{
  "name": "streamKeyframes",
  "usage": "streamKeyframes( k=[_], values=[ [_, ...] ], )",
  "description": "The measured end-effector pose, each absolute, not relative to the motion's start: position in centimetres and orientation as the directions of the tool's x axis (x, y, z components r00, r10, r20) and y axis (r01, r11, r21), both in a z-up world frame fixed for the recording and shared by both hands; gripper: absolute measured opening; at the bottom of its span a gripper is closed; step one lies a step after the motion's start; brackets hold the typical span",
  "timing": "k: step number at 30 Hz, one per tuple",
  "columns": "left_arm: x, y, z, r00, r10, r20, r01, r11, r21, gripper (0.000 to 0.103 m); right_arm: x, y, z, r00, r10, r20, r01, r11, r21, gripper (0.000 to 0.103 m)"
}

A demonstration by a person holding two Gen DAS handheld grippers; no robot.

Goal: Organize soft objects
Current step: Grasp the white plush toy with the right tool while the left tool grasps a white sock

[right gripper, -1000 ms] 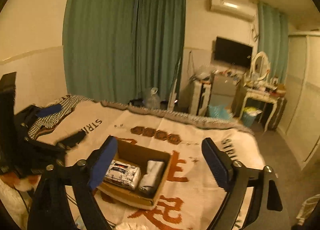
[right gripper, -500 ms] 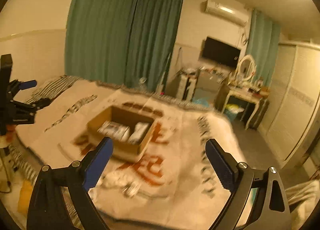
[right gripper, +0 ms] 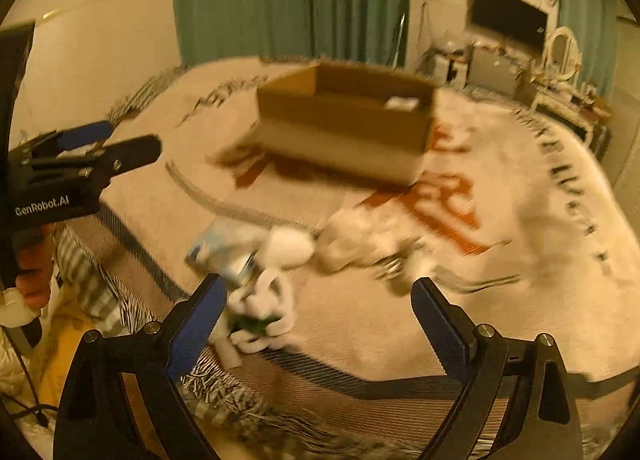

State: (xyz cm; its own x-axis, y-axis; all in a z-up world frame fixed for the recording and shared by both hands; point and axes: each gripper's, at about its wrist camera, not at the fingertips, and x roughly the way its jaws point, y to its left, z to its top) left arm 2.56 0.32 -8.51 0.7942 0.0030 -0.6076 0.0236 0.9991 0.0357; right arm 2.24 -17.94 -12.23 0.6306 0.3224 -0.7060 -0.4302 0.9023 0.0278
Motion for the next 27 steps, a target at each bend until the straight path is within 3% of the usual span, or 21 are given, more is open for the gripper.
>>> streamKeyframes(
  k=[4, 9, 12, 14, 16, 27],
  values=[
    [2.5, 0.5, -9.8, 0.785, 0.007, -0.62, 0.013, 1.0, 0.028, 0.098, 3.2, -16.7, -15.1, 0.554, 0.355, -0.753, -0.45, 0.889, 0.088, 0.092],
    [2.4, 0.7, -10.7, 0.776, 0.007, -0.631, 0.007, 1.0, 0.02, 0.098, 4.0, -15.0, -17.7, 0.492, 0.356, -0.795, -0.462, 0.88, 0.109, 0.078],
    [2.4, 0.6, -10.7, 0.773, -0.001, -0.634, 0.016, 1.0, 0.018, 0.098, 4.4, -14.8, -18.3, 0.474, 0.358, -0.804, -0.453, 0.882, 0.125, 0.066],
    [2.3, 0.5, -10.6, 0.775, -0.014, -0.632, 0.028, 1.0, 0.012, 0.098, 4.3, -14.8, -18.1, 0.471, 0.37, -0.801, -0.46, 0.878, 0.135, 0.047],
    [2.3, 0.3, -10.5, 0.777, -0.019, -0.63, 0.035, 0.999, 0.014, 0.098, 4.1, -15.0, -17.7, 0.484, 0.365, -0.795, -0.457, 0.881, 0.126, 0.043],
    [1.9, -2.6, -12.2, 0.709, -0.049, -0.703, 0.085, 0.996, 0.015, 0.097, 2.1, -19.9, -13.5, 0.617, 0.301, -0.727, -0.346, 0.934, 0.093, 0.042]
  ],
)
